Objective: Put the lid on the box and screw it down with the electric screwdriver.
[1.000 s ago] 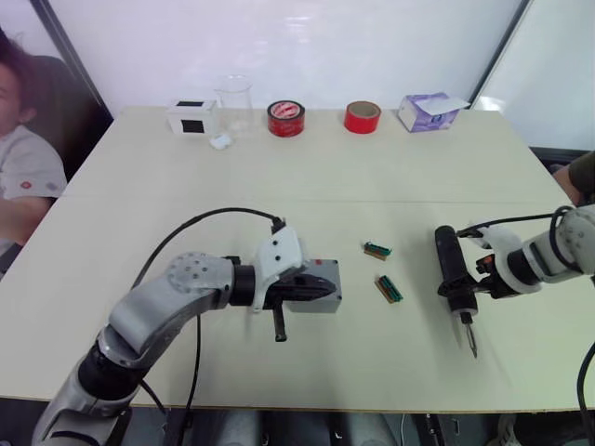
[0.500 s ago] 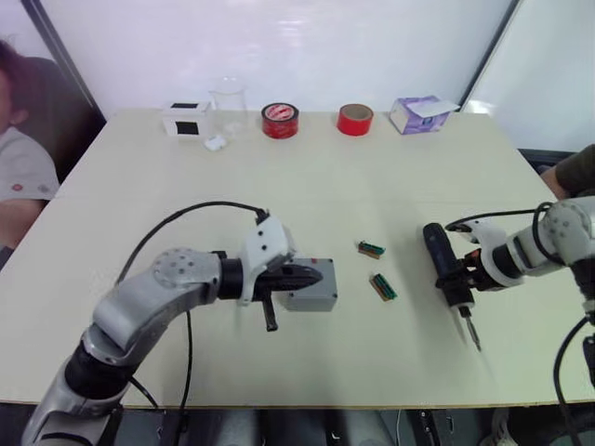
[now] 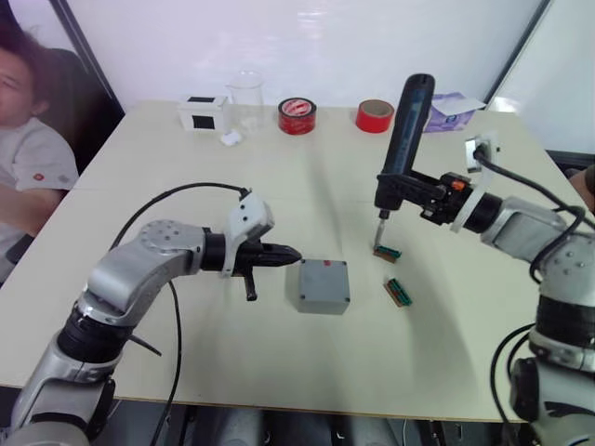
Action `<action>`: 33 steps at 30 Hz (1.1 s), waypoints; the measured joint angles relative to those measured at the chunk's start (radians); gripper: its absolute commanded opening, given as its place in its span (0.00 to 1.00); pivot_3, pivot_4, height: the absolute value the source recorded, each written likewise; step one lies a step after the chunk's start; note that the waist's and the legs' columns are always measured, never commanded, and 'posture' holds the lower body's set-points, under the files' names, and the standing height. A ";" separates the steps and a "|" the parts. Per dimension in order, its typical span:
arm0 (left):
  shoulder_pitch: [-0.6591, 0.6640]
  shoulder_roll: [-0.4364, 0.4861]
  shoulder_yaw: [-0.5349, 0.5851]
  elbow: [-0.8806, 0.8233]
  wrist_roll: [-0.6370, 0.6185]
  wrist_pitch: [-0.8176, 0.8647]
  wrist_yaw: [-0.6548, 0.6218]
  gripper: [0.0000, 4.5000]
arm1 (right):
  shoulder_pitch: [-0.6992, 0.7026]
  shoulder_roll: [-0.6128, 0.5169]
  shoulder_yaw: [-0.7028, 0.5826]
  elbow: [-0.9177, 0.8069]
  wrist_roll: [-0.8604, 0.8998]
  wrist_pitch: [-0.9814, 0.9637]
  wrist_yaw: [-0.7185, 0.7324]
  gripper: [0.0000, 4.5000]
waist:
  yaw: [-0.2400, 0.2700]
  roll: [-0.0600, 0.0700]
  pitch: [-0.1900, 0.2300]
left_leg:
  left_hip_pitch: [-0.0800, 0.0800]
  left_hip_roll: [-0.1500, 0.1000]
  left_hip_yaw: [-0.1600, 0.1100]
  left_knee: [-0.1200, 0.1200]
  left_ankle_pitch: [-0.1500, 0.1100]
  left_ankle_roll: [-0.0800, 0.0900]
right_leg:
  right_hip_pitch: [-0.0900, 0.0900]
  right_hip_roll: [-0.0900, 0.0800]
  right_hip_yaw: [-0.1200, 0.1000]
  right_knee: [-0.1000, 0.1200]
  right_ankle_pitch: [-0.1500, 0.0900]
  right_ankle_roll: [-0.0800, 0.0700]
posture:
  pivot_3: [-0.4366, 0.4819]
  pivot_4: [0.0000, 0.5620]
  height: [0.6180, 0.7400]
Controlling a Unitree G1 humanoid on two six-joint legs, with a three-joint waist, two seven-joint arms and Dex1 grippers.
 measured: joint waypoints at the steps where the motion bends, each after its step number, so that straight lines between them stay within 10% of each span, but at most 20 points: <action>1: 0.000 -0.004 -0.008 0.007 0.004 0.000 -0.005 0.00 | 0.012 0.022 -0.011 -0.026 0.010 -0.014 -0.013 0.41 | 0.000 0.000 0.000 | 0.000 0.000 0.000 0.001 0.000 0.000 | 0.001 0.000 0.000 0.000 0.000 0.000 | 0.48 0.27 1.00; 33: -0.071 -0.117 -0.203 0.133 0.203 -0.122 -0.122 0.00 | 0.194 0.172 0.222 -0.210 -0.189 -0.276 -0.026 0.41 | -0.003 0.000 0.000 | 0.001 0.000 -0.001 0.001 0.000 0.000 | 0.001 0.001 0.000 0.003 0.000 0.000 | 0.48 0.27 1.00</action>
